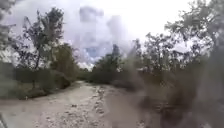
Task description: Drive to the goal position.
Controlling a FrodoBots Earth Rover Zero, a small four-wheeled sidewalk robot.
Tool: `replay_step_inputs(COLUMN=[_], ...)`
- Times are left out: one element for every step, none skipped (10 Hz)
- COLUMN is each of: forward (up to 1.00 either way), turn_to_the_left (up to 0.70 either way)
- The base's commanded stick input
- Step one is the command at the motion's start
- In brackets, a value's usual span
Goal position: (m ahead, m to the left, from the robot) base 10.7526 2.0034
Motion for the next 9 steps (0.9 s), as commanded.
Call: replay_step_inputs(forward=[0.85,0.85,0.85,0.85,0.85,0.85,0.85,0.85,0.85], turn_to_the_left=[0.00,0.00,0.00,0.00,0.07,0.34,0.34,0.34,0.34])
